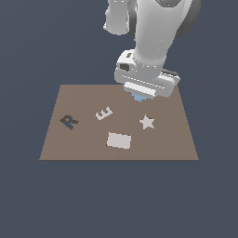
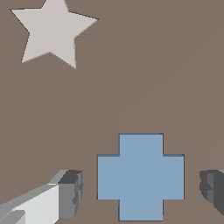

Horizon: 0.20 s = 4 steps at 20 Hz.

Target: Insert a designated object into the corresponding slot on a board.

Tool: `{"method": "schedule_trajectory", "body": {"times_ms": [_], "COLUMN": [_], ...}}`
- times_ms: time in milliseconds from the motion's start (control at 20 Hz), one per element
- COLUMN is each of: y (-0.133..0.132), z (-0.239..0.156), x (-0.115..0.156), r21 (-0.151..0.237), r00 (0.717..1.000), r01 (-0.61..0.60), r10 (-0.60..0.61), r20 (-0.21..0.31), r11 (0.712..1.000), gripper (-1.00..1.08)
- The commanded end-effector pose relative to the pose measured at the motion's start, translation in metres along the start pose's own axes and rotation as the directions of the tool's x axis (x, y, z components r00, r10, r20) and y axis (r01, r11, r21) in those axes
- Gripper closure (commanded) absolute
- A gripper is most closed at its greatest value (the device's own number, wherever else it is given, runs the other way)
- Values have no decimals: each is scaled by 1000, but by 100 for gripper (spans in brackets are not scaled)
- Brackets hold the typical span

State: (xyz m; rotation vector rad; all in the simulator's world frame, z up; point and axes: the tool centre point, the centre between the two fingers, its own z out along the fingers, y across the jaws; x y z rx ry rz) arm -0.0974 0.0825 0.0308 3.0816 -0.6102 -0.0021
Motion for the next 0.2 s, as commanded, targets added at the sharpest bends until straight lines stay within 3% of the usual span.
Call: {"method": "schedule_trajectory", "body": {"times_ms": [0,150], "y": [0,0], "z": [0,0], "x": [0,0], "r21": [0,0], "r00": [1000,1000], "r01": [0,0], "r10": [0,0], "r20": [0,0], "r11": [1000,1000], "gripper": [-92,-92]}}
